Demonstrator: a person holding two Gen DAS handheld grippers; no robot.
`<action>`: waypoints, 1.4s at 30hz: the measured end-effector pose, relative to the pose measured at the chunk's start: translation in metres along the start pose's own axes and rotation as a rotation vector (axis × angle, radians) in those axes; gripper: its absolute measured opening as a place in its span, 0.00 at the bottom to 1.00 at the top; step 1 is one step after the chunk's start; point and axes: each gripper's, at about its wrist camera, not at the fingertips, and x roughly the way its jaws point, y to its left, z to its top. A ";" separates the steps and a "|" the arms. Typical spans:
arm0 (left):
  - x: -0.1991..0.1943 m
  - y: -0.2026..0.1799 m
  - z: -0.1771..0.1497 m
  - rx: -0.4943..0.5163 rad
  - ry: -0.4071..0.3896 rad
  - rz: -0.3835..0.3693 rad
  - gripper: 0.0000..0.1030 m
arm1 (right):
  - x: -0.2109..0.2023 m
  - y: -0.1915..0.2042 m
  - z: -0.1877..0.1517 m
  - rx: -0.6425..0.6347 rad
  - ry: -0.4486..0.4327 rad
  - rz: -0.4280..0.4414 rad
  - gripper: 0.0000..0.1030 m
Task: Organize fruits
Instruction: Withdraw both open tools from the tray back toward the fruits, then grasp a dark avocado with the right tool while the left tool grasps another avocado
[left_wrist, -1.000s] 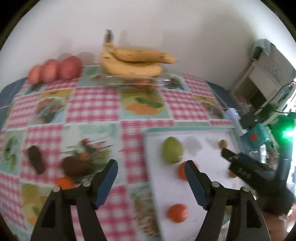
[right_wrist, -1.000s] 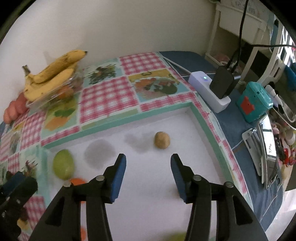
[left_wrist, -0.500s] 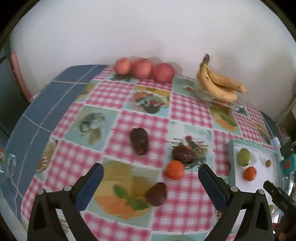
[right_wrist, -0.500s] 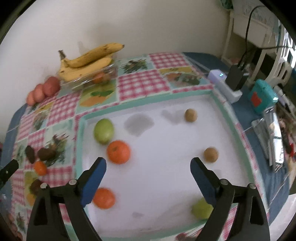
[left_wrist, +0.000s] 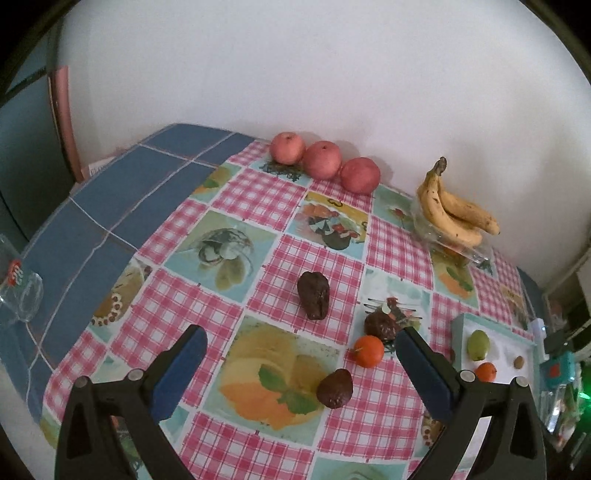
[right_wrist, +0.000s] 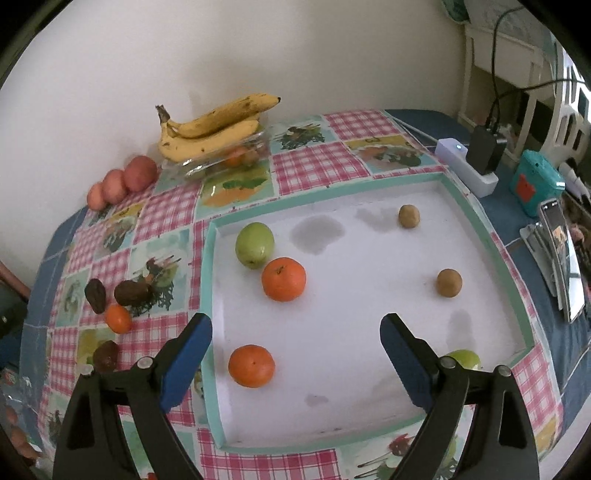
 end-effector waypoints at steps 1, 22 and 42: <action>0.002 0.002 0.001 -0.004 0.009 0.000 1.00 | 0.000 0.001 0.000 0.000 0.000 0.003 0.90; 0.030 0.046 0.029 -0.102 -0.010 0.073 1.00 | 0.011 0.065 0.021 -0.059 -0.007 0.115 0.90; 0.119 0.057 0.046 -0.140 0.182 0.093 1.00 | 0.077 0.141 0.037 -0.141 0.163 0.156 0.90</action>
